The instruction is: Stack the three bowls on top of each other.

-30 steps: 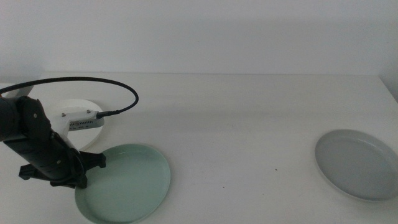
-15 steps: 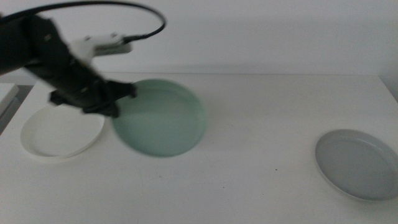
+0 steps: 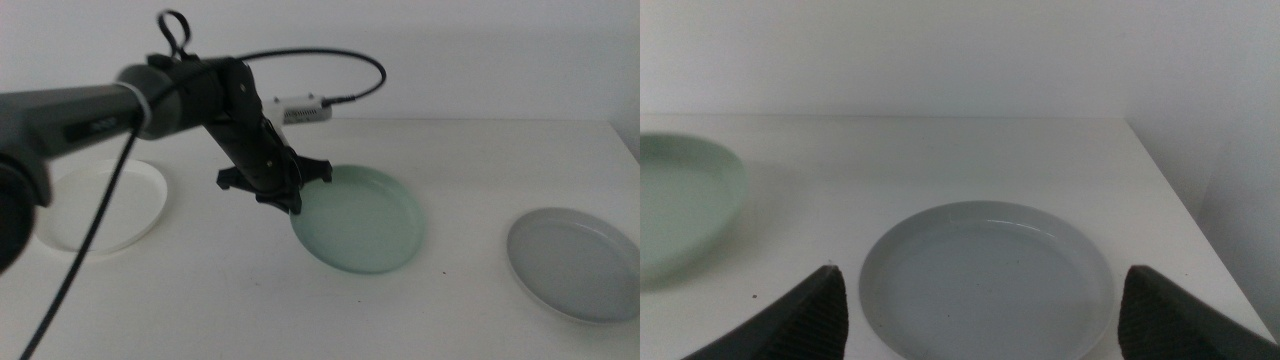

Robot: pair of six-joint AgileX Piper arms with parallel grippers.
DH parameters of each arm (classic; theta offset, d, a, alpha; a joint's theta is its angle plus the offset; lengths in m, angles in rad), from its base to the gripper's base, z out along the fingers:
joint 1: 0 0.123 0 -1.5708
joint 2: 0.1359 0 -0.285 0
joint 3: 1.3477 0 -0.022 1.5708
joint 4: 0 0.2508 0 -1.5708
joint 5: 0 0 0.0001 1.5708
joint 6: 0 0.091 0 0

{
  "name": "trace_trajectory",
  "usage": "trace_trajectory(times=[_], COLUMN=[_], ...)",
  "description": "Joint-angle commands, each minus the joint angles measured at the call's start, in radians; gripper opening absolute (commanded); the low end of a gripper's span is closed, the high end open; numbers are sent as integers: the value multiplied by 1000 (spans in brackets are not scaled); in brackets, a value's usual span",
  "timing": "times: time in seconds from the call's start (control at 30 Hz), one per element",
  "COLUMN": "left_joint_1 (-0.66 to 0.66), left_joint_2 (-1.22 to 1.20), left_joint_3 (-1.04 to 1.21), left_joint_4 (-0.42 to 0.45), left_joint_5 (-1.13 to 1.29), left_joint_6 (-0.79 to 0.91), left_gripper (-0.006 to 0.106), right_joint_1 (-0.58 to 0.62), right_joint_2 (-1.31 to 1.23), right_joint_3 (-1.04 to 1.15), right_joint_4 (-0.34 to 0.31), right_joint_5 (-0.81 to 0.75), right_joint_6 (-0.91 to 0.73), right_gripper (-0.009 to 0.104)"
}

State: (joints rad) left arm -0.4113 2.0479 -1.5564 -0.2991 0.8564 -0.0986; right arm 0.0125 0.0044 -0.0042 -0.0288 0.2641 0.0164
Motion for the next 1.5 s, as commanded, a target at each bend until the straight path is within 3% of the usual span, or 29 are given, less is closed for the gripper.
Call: trace_trajectory(times=[0.0,0.47,0.6,0.83,0.87,1.03,1.27,1.47], left_joint_1=[-11,-14,-10,33,43,89,119,187], left_joint_2=[24,77,79,58,47,-55,-247,-408], left_joint_3=[-13,-13,-13,-21,-21,-21,-12,-10], left_joint_4=[-17,-23,-12,-6,-6,40,293,351], left_joint_5=[-27,-23,-13,108,126,209,365,365], left_joint_6=[13,40,38,68,66,58,-44,-44], left_gripper=[-2,1,23,92,94,94,94,94], right_joint_1=[-3,-3,-3,-3,-3,-3,-3,-3], right_joint_2=[-4,-4,-4,-4,-4,-4,-4,-4], right_joint_3=[4,4,4,4,4,4,4,4], right_joint_4=[-7,-7,-7,-7,-7,-7,-7,-7], right_joint_5=[-9,-9,-9,-9,-9,-9,-9,-9], right_joint_6=[-5,-5,-5,-5,-5,-5,-5,-5], right_gripper=[78,78,78,78,78,78,78,78])
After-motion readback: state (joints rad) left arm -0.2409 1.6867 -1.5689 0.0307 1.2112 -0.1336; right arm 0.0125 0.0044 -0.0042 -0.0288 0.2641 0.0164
